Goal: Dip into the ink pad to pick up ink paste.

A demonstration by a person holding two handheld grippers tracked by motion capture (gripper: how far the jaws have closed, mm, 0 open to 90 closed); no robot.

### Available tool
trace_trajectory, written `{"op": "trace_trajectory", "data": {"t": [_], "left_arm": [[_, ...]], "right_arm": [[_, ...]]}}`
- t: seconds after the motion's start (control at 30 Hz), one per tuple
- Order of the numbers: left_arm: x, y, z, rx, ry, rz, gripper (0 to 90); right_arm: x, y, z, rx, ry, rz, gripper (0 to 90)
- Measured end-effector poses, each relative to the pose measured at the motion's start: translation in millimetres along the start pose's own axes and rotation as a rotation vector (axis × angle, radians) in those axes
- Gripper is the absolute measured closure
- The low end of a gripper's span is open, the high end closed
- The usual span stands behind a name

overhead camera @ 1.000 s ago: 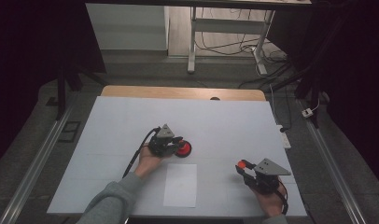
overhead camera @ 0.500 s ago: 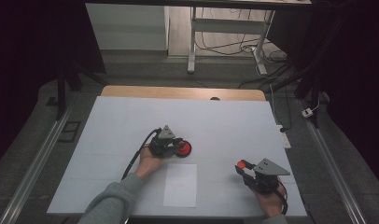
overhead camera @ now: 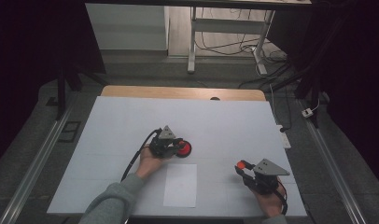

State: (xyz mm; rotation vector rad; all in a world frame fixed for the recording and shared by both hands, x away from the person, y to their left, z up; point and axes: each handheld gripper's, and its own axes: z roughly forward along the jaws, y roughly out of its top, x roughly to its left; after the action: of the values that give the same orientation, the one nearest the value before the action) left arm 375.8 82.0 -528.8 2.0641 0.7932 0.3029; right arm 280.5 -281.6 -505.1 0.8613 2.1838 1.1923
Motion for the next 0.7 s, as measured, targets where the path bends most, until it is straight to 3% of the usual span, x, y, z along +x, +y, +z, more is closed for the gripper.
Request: {"op": "trace_trajectory", "data": {"t": [0.7], "left_arm": [[0.2,-2.6,0.2,-0.014,-0.001,0.001,73.1]], "right_arm": [[-0.4,0.2,-0.5,0.004,0.003,0.001,64.1]]}}
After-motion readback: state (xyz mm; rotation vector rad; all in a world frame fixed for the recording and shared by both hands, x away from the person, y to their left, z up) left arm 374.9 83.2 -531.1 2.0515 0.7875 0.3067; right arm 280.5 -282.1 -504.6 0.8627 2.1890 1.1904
